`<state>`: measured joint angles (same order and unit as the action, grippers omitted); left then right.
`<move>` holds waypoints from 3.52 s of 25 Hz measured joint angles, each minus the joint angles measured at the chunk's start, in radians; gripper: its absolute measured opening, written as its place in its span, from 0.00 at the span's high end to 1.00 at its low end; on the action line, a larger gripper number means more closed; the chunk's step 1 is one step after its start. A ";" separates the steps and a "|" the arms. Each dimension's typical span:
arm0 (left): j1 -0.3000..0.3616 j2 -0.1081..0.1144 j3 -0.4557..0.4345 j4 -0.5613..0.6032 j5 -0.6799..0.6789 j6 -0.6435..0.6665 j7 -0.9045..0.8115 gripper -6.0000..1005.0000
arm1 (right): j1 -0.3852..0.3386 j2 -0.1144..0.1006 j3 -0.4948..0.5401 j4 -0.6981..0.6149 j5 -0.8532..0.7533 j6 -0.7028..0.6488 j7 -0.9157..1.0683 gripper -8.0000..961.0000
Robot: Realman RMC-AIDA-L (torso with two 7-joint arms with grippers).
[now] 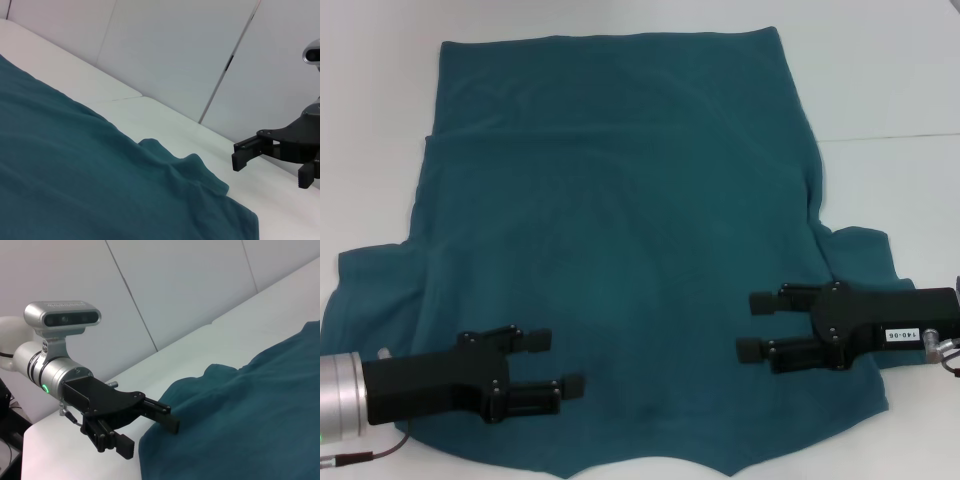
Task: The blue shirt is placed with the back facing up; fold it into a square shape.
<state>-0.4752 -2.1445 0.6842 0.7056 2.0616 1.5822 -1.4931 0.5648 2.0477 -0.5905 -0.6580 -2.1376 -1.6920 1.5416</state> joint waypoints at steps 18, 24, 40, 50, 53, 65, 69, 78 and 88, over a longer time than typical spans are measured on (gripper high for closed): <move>0.000 -0.001 -0.047 0.000 0.000 -0.006 -0.004 0.13 | -0.002 0.000 0.006 0.000 0.001 0.000 -0.003 0.05; 0.003 -0.003 -0.216 -0.006 0.000 -0.026 0.000 0.14 | -0.005 0.001 0.009 0.000 0.003 0.000 -0.002 0.05; 0.043 -0.004 -0.318 -0.016 0.000 -0.271 -0.089 0.17 | -0.007 0.019 0.021 0.000 0.006 0.017 0.000 0.05; 0.070 -0.004 -0.364 -0.014 0.000 -0.350 -0.098 0.18 | 0.000 0.022 0.023 0.010 0.007 0.022 0.003 0.05; 0.075 -0.002 -0.395 -0.013 0.000 -0.359 -0.098 0.19 | 0.000 0.022 0.023 0.010 0.014 0.022 0.003 0.05; 0.085 -0.003 -0.425 -0.017 0.007 -0.452 -0.096 0.21 | -0.005 0.021 0.023 0.011 0.019 0.022 -0.001 0.05; 0.083 -0.007 -0.408 -0.029 0.008 -0.504 -0.091 0.22 | -0.005 0.021 0.023 0.011 0.020 0.022 -0.001 0.05; 0.077 -0.009 -0.368 -0.037 0.010 -0.521 -0.090 0.23 | -0.008 0.021 0.023 0.011 0.030 0.021 -0.001 0.05; 0.074 -0.014 -0.325 -0.039 0.011 -0.546 -0.092 0.25 | -0.006 0.021 0.023 0.011 0.030 0.023 0.000 0.05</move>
<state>-0.4008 -2.1585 0.3592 0.6666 2.0726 1.0362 -1.5849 0.5593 2.0691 -0.5675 -0.6473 -2.1076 -1.6691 1.5416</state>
